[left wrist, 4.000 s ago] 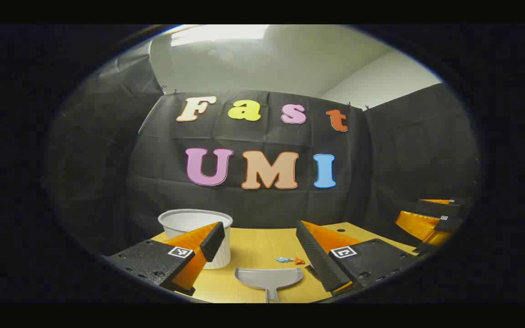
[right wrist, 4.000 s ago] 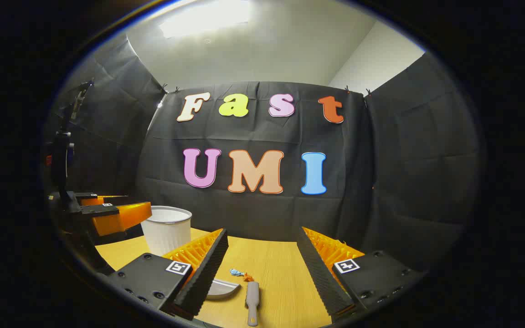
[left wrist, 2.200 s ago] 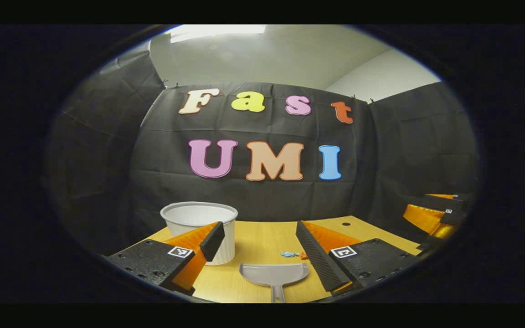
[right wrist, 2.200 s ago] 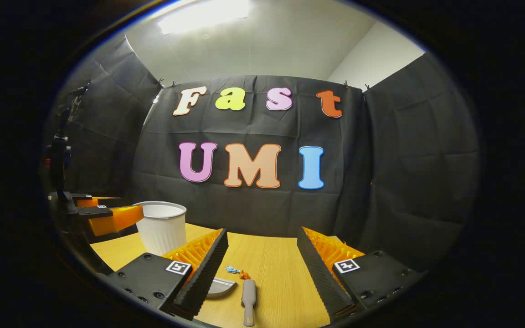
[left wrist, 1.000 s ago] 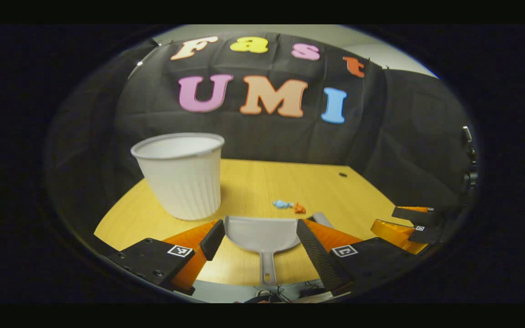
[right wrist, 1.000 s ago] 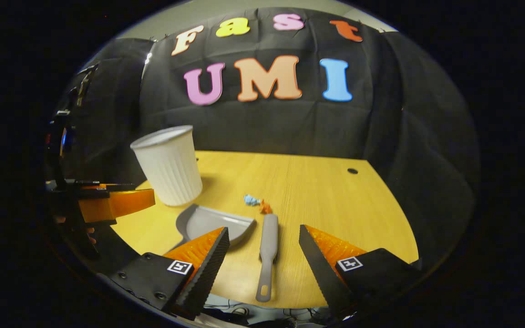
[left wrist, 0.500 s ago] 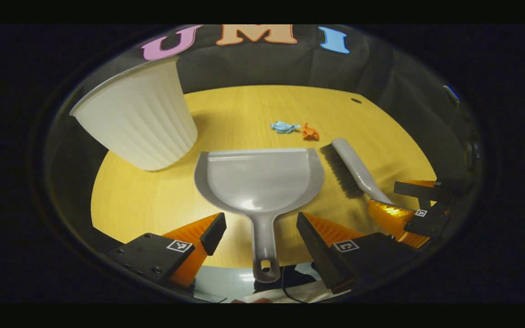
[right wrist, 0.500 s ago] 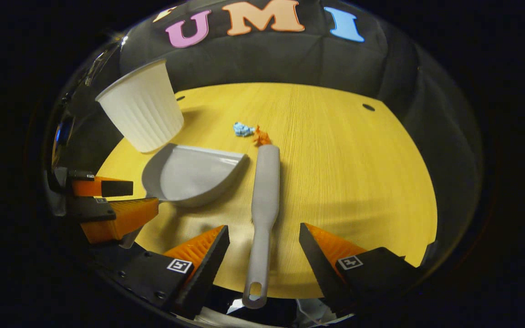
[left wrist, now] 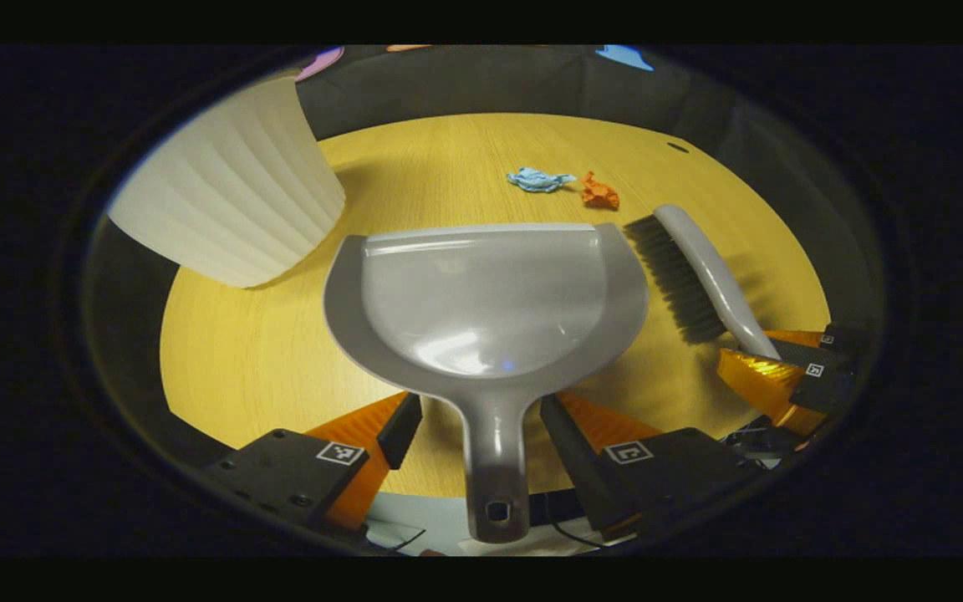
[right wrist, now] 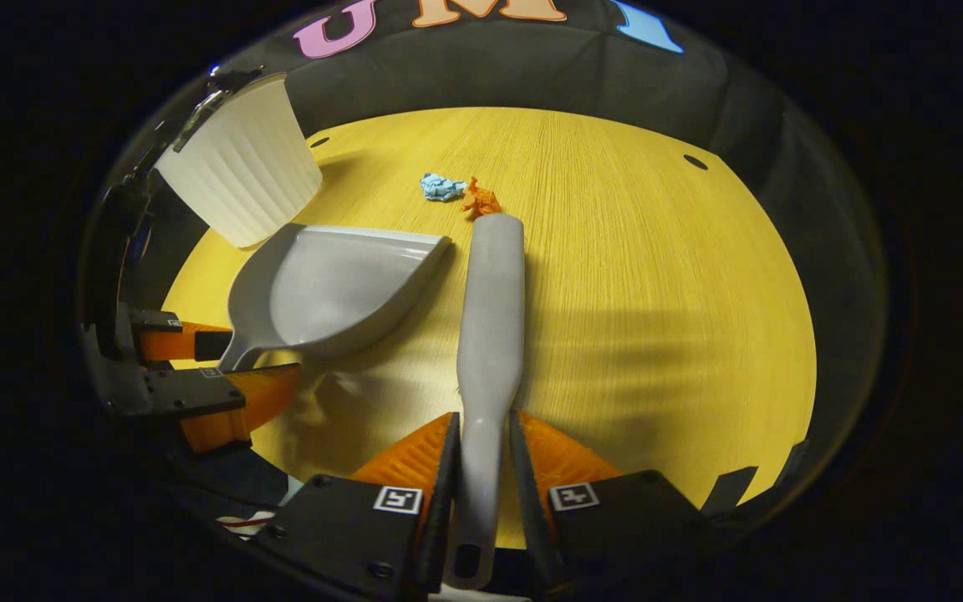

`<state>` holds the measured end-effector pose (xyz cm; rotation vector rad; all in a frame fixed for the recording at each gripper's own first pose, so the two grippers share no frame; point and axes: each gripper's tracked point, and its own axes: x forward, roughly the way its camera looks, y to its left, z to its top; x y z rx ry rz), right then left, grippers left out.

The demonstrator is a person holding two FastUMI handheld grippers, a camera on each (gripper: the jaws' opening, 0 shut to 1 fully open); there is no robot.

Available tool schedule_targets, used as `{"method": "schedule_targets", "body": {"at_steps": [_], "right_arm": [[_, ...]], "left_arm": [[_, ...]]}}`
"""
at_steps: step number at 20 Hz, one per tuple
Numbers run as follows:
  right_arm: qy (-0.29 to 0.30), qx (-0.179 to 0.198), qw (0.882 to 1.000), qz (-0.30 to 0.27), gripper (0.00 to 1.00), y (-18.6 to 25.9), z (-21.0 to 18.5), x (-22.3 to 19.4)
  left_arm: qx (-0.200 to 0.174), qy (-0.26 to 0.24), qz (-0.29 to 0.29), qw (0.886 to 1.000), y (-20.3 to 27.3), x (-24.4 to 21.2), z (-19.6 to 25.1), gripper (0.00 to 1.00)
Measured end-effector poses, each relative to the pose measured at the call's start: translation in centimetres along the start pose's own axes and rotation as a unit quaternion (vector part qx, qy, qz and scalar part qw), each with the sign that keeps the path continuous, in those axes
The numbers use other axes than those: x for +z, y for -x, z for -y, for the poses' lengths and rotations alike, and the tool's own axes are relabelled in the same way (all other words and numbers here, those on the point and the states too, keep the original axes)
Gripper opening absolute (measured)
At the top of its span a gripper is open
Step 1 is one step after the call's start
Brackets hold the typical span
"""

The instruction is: Pick up the small broom and dustpan from the desktop, sweep the trash into the dustpan with the broom, and then empty the trash into the garbage bin.

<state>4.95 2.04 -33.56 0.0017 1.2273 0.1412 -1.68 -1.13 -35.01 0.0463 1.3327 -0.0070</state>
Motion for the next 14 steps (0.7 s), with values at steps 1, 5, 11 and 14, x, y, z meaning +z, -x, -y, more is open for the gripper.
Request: {"method": "schedule_targets", "body": {"at_steps": [1,5,11,14], "right_arm": [[-0.002,-0.001,1.0,-0.003,0.36,0.2,0.1,0.0],[-0.023,0.014,0.999,-0.024,0.25,0.0,-0.3,-0.2],[-0.019,0.031,0.999,-0.021,0.2,0.1,-0.3,-0.1],[-0.014,0.052,0.999,-0.007,0.2,0.7,-0.1,0.3]], "left_arm": [[-0.003,0.004,-0.003,1.0,-0.1,-0.2,0.2,0.84],[0.003,0.021,-0.013,1.0,-0.7,-0.9,-0.2,0.35],[-0.007,0.015,-0.002,1.0,-0.7,-0.6,-0.3,0.29],[-0.023,0.011,0.026,0.999,-0.1,0.0,-0.9,0.27]]}}
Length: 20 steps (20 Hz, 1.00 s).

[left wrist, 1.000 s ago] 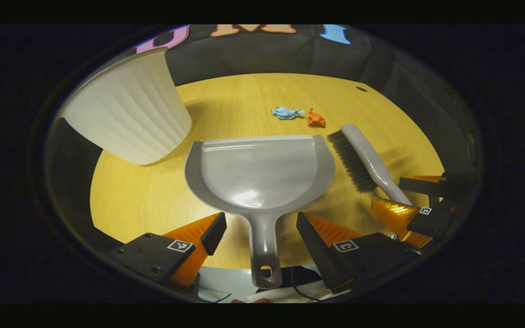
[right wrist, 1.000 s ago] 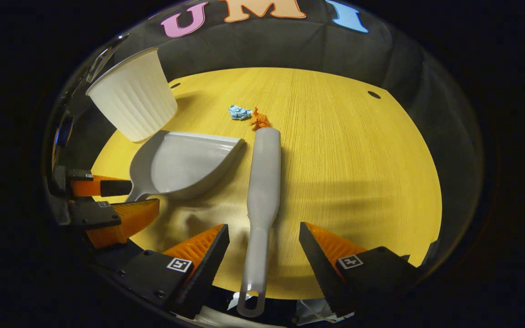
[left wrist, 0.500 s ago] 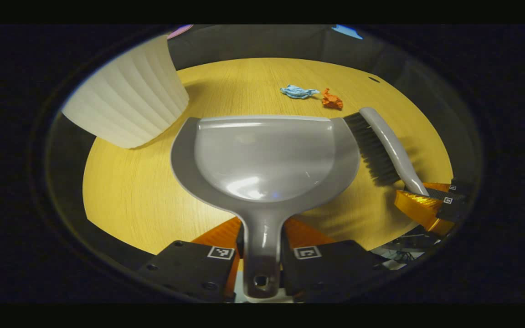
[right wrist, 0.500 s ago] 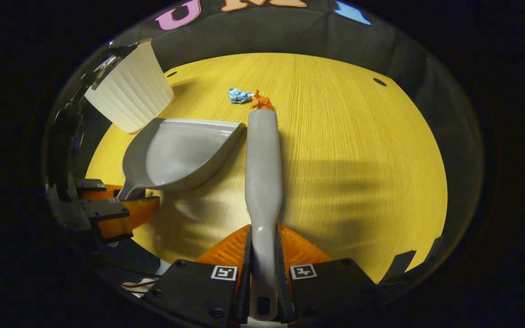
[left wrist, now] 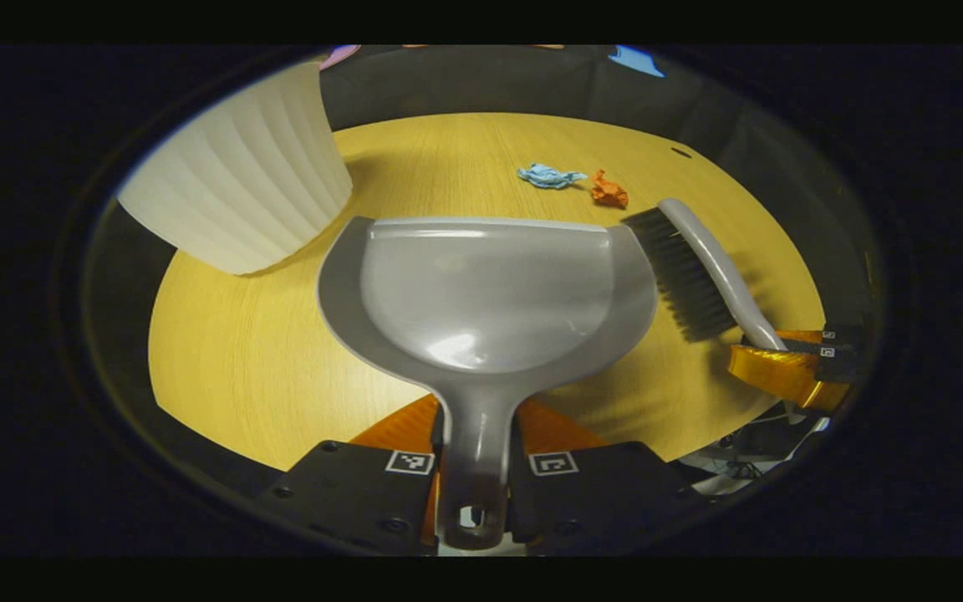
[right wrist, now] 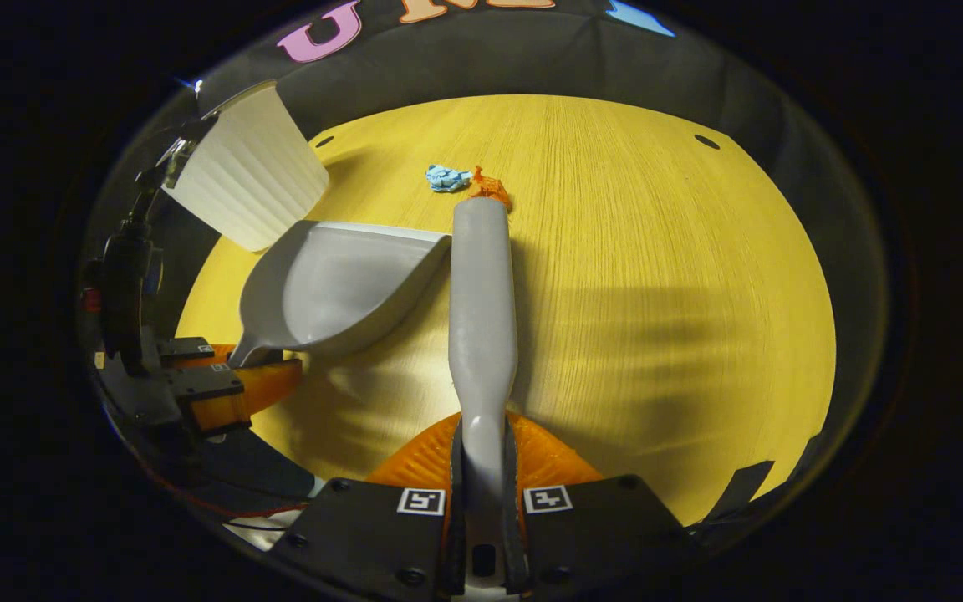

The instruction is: Pick up the small broom and dustpan from the desktop, sweep the trash into the dustpan with the broom, and then empty the trash into the garbage bin.

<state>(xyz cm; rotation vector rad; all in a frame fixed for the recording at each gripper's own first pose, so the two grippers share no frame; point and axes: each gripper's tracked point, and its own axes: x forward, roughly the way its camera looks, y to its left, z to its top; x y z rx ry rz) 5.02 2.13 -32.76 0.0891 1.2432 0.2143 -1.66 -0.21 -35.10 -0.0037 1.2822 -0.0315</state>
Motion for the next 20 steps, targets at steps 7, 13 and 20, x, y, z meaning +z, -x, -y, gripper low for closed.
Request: {"method": "schedule_targets", "body": {"at_steps": [7,13,20], "right_arm": [[0.024,-0.036,0.997,0.059,0.17,4.2,4.5,6.2],[0.157,-0.127,0.978,0.045,0.16,1.7,8.2,14.3],[0.289,-0.111,0.951,-0.016,0.17,-3.2,3.2,16.1]], "left_arm": [[-0.037,-0.085,0.062,0.994,3.8,3.3,-2.9,0.26],[-0.038,-0.219,0.042,0.974,3.6,4.1,-5.5,0.25],[-0.054,-0.242,0.021,0.969,0.3,4.1,-5.2,0.25]]}}
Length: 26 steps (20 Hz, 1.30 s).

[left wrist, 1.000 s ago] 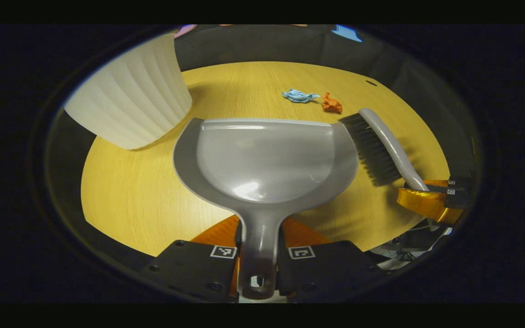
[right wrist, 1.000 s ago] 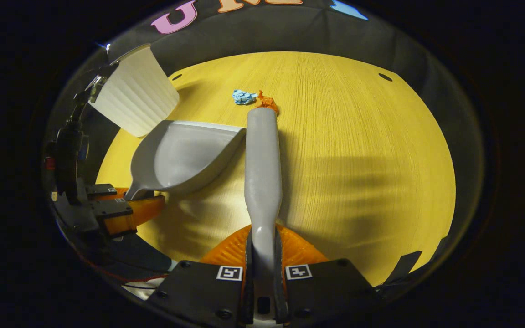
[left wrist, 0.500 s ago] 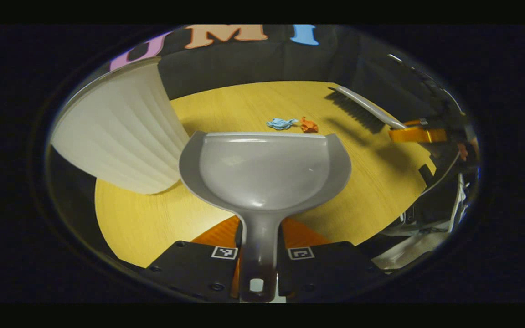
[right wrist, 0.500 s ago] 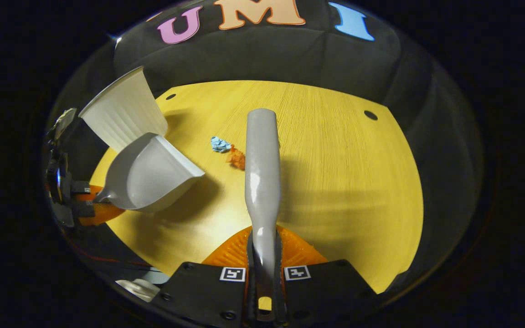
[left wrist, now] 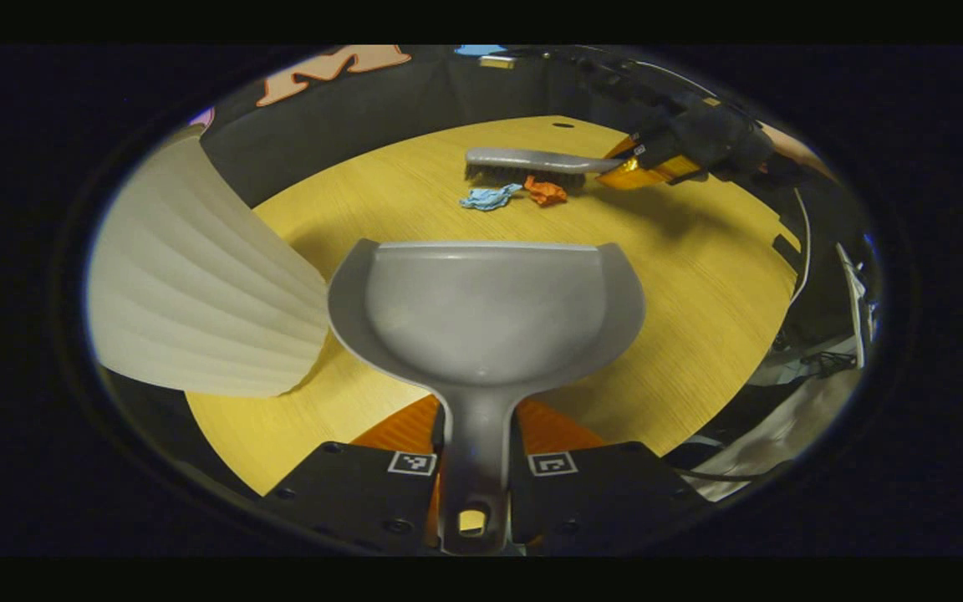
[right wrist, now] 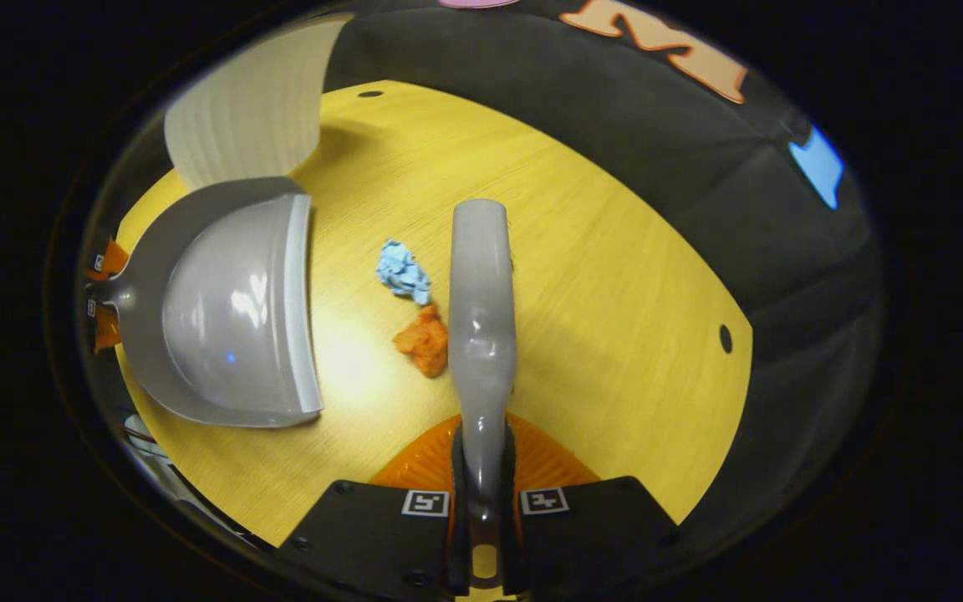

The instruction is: Pick up the small broom and dustpan from the desktop, sweep the trash into the dustpan with the broom, and then empty the trash into the garbage bin.

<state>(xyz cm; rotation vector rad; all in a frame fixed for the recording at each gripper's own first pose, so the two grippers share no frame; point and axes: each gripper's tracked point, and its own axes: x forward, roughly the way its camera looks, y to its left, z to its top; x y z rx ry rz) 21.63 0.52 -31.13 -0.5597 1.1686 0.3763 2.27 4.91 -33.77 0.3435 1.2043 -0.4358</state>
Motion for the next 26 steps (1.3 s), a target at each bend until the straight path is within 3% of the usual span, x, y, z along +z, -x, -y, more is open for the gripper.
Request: {"method": "schedule_targets", "body": {"at_steps": [4,7,9,12,16,19,21,26], "right_arm": [[0.081,0.071,0.994,0.011,0.17,3.5,-5.3,0.3],[0.088,0.136,0.987,0.008,0.17,7.3,-8.1,1.1],[0.082,0.131,0.988,0.025,0.17,8.9,-7.9,1.5],[0.011,0.126,0.989,0.07,0.17,12.1,-6.3,2.5],[-0.054,0.064,0.986,0.142,0.16,15.5,-0.7,1.9],[-0.106,0.038,0.981,0.161,0.17,16.5,1.1,-1.2],[-0.126,0.021,0.976,0.175,0.17,17.9,1.4,-2.5],[-0.147,0.038,0.975,0.163,0.16,19.2,0.2,-6.0]], "left_arm": [[-0.021,0.03,-0.002,0.999,-0.1,0.0,0.5,0.25],[-0.021,0.031,0.007,0.999,0.0,0.3,0.5,0.26],[-0.022,0.039,0.011,0.999,0.0,0.3,0.6,0.25],[-0.021,0.065,0.021,0.997,0.0,0.5,0.6,0.26],[-0.013,0.082,0.042,0.996,0.6,1.1,0.6,0.26],[-0.027,0.069,0.059,0.996,1.9,1.9,0.4,0.25],[-0.041,0.05,0.067,0.996,4.0,3.5,-0.4,0.25],[-0.051,0.049,0.076,0.995,11.6,9.4,-6.6,0.25]]}}
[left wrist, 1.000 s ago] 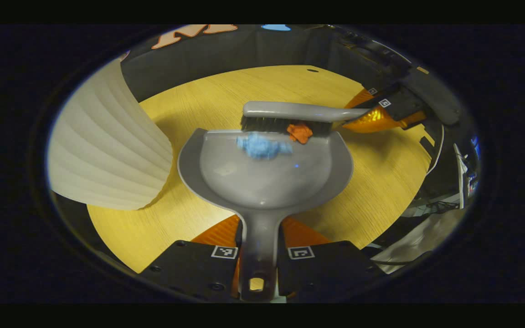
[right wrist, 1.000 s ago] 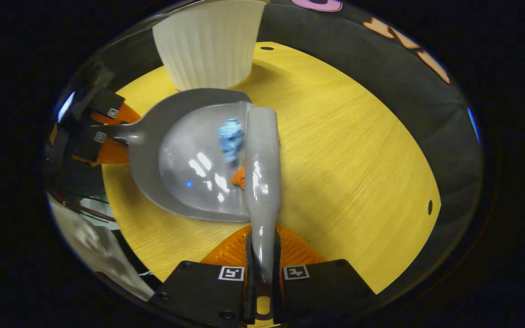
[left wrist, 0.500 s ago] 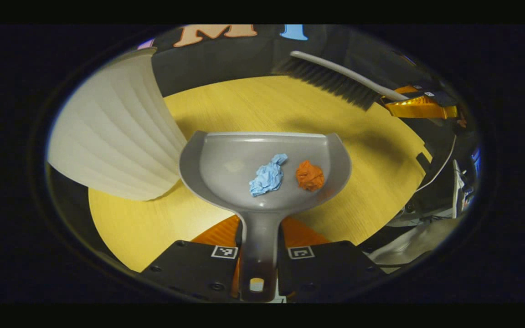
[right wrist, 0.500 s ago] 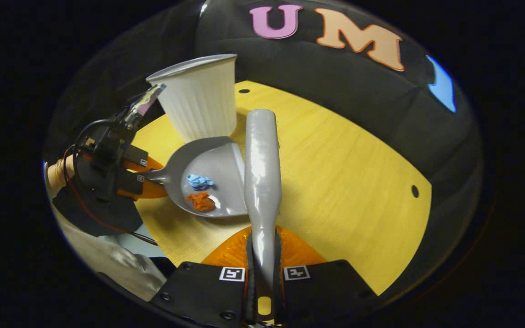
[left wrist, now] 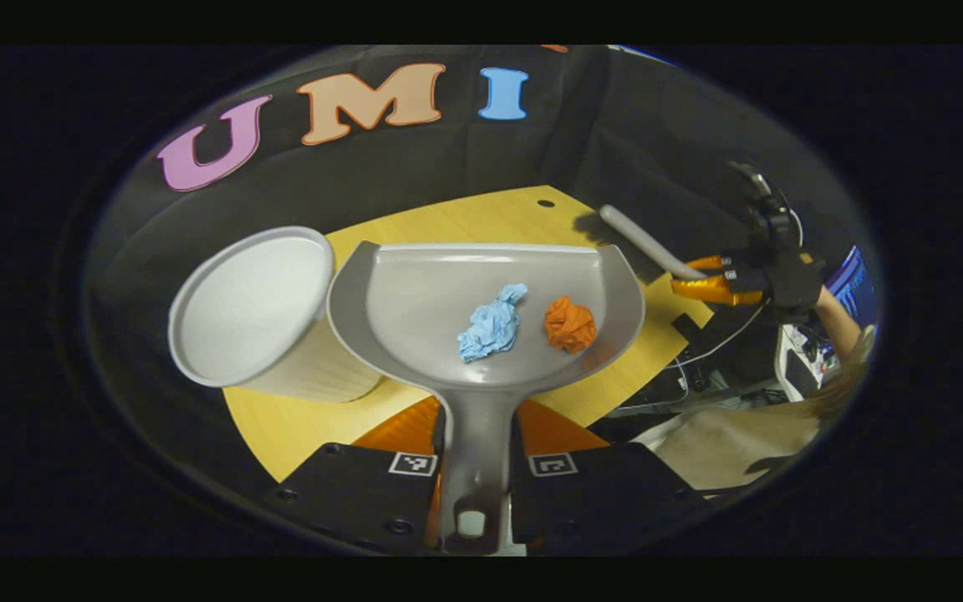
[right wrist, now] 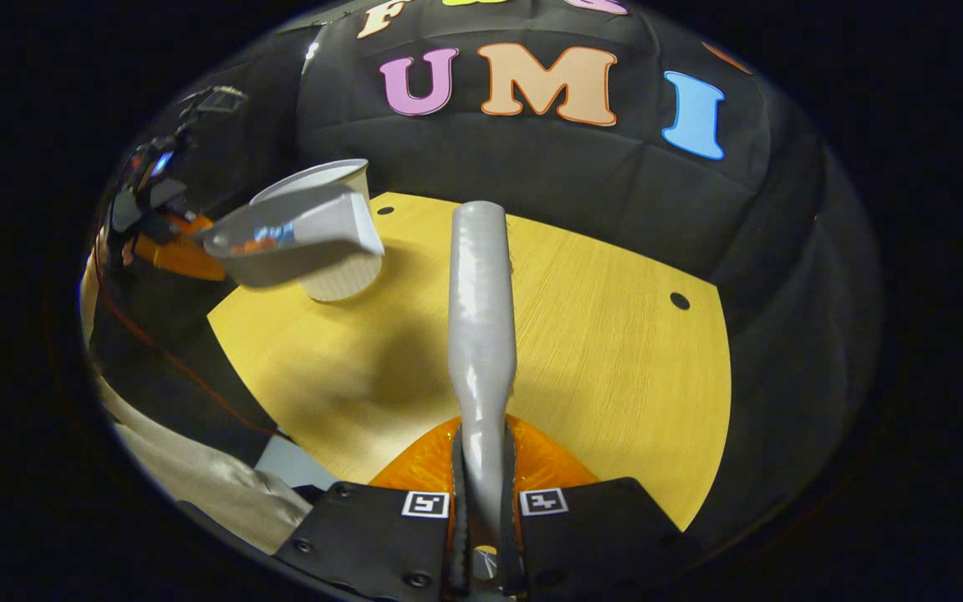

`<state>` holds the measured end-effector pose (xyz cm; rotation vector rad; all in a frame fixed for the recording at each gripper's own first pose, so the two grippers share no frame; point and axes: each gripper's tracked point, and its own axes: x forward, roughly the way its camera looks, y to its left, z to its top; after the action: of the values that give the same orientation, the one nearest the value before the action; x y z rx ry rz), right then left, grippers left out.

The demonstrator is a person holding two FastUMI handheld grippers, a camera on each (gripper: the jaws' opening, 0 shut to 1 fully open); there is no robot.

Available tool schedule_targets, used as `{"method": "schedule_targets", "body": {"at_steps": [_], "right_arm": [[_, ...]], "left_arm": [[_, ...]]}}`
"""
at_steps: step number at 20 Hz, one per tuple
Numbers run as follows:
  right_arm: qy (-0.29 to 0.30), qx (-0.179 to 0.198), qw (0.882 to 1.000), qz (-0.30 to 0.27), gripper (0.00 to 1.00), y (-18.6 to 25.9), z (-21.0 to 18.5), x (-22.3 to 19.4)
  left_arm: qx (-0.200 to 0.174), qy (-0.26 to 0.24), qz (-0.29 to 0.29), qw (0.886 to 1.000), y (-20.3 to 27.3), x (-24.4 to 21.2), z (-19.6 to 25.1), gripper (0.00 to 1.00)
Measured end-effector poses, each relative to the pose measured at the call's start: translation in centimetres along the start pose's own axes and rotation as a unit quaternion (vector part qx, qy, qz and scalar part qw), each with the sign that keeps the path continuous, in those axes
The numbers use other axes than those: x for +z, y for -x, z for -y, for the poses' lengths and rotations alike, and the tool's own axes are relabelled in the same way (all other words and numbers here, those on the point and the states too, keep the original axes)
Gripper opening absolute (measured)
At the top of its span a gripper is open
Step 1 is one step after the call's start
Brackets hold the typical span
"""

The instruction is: Pick up the small broom and dustpan from the desktop, sweep the trash into the dustpan with the broom, and then empty the trash into the garbage bin.

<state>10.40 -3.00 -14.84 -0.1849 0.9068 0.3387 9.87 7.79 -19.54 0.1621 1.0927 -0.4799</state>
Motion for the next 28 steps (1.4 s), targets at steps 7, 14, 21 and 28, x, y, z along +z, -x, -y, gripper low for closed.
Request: {"method": "schedule_targets", "body": {"at_steps": [7,14,21,28], "right_arm": [[0.012,0.035,0.999,-0.022,0.16,-0.6,-3.8,-3.5],[0.018,0.065,0.997,-0.039,0.16,-2.1,-6.6,-3.8],[0.006,0.062,0.997,-0.043,0.17,-2.1,-6.1,-4.0],[-0.005,0.054,0.998,-0.044,0.17,-2.1,-5.0,-3.8]], "left_arm": [[0.179,0.017,-0.055,0.982,7.7,2.0,-15.5,0.25],[0.232,-0.019,-0.212,0.949,9.4,3.7,-15.9,0.25],[0.239,-0.055,-0.256,0.935,10.2,3.9,-16.6,0.25],[0.241,-0.031,-0.241,0.94,9.8,3.9,-16.6,0.25]]}}
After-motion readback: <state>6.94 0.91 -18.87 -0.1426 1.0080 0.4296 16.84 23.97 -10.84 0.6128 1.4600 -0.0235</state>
